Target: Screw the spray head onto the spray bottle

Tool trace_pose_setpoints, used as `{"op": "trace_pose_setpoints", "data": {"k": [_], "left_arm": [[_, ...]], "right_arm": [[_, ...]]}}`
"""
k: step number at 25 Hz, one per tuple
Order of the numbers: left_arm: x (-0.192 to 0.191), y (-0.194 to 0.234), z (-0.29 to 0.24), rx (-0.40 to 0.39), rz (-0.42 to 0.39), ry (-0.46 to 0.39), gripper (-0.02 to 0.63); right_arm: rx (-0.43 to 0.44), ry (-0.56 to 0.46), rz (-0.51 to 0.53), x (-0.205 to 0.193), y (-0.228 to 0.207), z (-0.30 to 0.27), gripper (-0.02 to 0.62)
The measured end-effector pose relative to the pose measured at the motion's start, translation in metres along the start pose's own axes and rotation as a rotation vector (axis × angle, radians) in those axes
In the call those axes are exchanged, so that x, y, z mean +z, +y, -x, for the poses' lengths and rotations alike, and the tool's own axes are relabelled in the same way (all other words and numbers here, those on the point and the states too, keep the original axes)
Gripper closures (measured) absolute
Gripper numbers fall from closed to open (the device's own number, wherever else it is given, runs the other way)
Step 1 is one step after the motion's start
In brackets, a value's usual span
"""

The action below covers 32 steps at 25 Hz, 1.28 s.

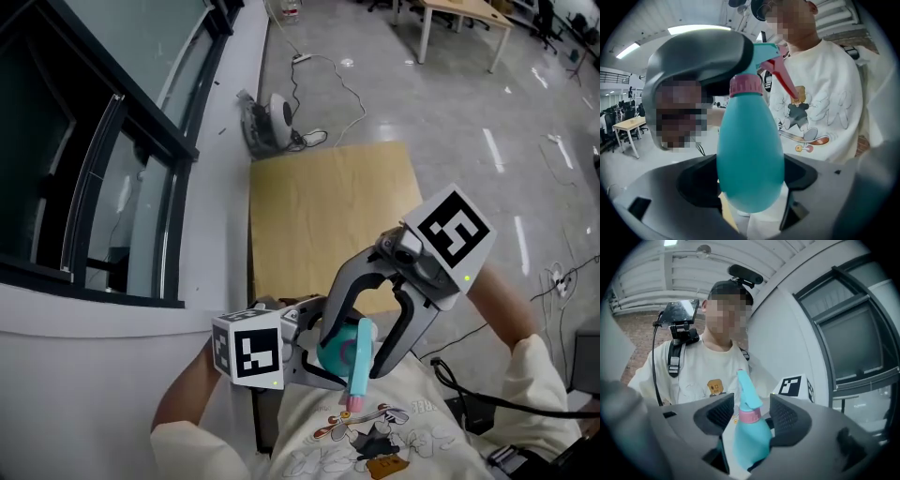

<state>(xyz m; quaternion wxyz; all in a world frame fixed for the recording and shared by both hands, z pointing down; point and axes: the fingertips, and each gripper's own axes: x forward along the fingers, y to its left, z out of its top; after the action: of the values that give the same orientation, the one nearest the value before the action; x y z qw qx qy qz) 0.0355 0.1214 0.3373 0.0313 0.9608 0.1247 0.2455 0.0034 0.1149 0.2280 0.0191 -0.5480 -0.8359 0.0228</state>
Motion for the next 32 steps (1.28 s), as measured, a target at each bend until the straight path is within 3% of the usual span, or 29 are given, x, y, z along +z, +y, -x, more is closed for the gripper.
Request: {"op": "trace_pose_setpoints", "data": {"k": [2,3,7,14,17,23,29,32], "left_arm": [[-0.002,-0.001,0.0,-0.01,0.006,-0.001,0.201],[-0.003,0.0,0.0,-0.01,0.009,-0.001,0.201],[-0.009,0.01,0.009,0.036,0.038,-0.008,0.201],[-0.025,0.057,0.034,0.347,0.143,-0.048,0.201],[-0.03,0.067,0.04,0.427,0.19,-0.076,0.201],[-0.039,0.078,0.038,0.498,0.24,-0.077,0.201],[-0.054,0.084,0.029,0.543,0.174,-0.016,0.199],[-0.067,0.089,0.035,0.604,0.218,-0.061,0.199]], "right_arm": [[0.017,0.013,-0.007,-0.006,-0.001,-0.003,0.383],[0.018,0.005,-0.005,-0.007,-0.001,-0.003,0.45],[-0.057,-0.023,-0.01,-0.008,-0.012,0.004,0.451],[-0.369,-0.063,-0.018,-0.009,-0.055,0.036,0.46],[-0.476,-0.077,-0.032,-0.014,-0.065,0.045,0.466],[-0.572,-0.118,-0.051,-0.021,-0.073,0.053,0.468],[-0.618,-0.095,-0.014,-0.033,-0.074,0.053,0.468],[-0.667,-0.104,-0.024,-0.041,-0.073,0.065,0.468]]}}
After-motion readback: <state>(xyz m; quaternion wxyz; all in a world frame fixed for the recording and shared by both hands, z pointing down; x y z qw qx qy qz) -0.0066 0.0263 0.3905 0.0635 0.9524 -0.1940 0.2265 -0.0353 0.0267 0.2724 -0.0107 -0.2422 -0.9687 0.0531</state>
